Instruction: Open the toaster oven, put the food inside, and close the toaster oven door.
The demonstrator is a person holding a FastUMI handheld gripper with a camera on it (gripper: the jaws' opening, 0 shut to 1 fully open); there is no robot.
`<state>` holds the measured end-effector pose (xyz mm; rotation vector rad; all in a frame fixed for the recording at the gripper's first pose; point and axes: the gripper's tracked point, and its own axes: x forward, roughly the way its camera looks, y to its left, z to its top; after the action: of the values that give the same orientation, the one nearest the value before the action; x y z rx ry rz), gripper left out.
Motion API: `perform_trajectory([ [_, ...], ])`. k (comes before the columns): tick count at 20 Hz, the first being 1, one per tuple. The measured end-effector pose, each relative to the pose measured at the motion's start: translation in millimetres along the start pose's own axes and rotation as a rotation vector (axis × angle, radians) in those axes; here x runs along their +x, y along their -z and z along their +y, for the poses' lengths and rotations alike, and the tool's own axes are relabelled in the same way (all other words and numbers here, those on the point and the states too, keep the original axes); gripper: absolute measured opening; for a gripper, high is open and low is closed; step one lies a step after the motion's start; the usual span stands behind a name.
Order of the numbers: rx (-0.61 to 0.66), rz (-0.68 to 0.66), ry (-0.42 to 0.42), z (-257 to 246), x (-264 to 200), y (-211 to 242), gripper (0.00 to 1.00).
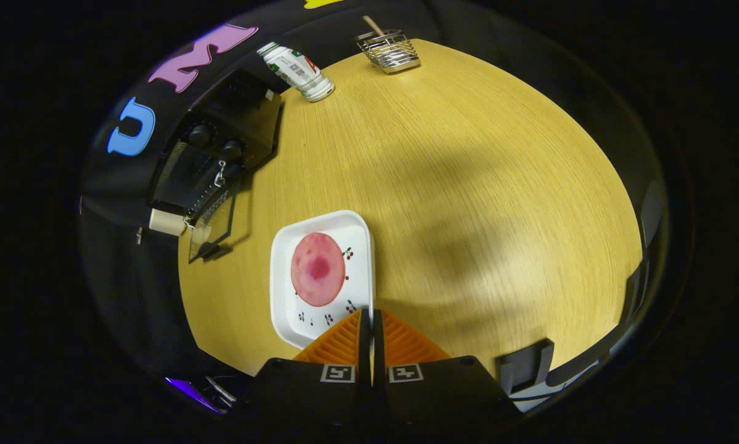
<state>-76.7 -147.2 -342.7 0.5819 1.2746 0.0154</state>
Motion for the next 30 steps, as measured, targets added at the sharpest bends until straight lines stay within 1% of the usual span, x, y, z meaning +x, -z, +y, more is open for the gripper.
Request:
perform_trajectory([
  [4,0.094,-0.046,-0.069,18,-19,5,0.05],
  [8,0.234,-0.093,-0.172,44,-43,12,0.05],
  [10,0.274,-0.117,-0.214,60,-55,15,0.05],
  [12,0.294,-0.122,-0.251,79,-62,24,0.05],
  [14,0.285,-0.116,-0.296,103,-67,27,0.05],
  [16,0.265,-0.126,-0.317,125,-63,24,0.05],
  [21,0.257,-0.124,-0.425,201,-56,10,0.05],
  [25,0.282,-0.114,-0.455,246,-35,-2,0.05],
  [27,0.291,-0.115,-0.444,257,-19,-9,0.05],
  [30,0.297,-0.108,-0.408,266,12,-20,0.05],
])
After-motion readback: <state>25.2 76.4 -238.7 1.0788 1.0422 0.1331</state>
